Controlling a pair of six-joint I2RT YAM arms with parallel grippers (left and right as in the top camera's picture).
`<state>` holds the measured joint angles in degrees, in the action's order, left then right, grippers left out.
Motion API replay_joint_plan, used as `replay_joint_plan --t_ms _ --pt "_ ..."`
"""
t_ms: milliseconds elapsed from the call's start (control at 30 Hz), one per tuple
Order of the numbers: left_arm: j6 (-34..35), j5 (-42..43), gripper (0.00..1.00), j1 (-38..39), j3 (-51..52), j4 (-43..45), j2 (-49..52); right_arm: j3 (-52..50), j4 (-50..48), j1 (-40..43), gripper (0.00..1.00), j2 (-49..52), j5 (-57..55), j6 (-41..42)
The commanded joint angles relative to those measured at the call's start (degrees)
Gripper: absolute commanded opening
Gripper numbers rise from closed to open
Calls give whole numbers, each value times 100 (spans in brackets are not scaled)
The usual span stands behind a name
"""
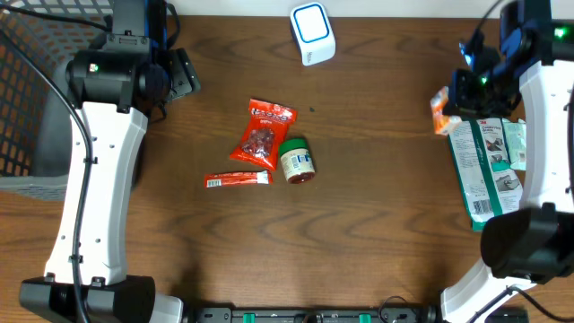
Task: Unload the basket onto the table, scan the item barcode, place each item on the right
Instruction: 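Carry the Kleenex box right and release it onto the gloves pack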
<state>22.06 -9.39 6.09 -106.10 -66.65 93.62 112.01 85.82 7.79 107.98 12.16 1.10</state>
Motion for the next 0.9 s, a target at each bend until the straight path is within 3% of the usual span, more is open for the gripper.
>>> replay_joint_plan --t_ms 0,433,467,533,567,667,867 --pt "-37 -50 84 -17 -35 -20 -114 -846 -533 407 1 -9 -111 55" --pt "-37 -50 84 -17 -35 -20 -114 -3270 -3506 1786 3 -9 166 57" --pt "-37 -50 84 -17 -35 -17 -114 -3405 -3657 1851 8 -7 164 55" --pt "-37 -50 84 -17 -35 -17 -114 -3620 -3880 1930 48 -7 160 52" --pt "-37 -50 84 -17 -35 -20 -114 -3689 -3945 1967 57 -7 151 52" --pt "-37 -50 84 -17 -35 -20 -114 -3735 -3976 2044 64 -7 138 52" --pt "-37 -50 84 -17 -35 -20 -114 -3672 -3783 2170 99 -13 -61 55"
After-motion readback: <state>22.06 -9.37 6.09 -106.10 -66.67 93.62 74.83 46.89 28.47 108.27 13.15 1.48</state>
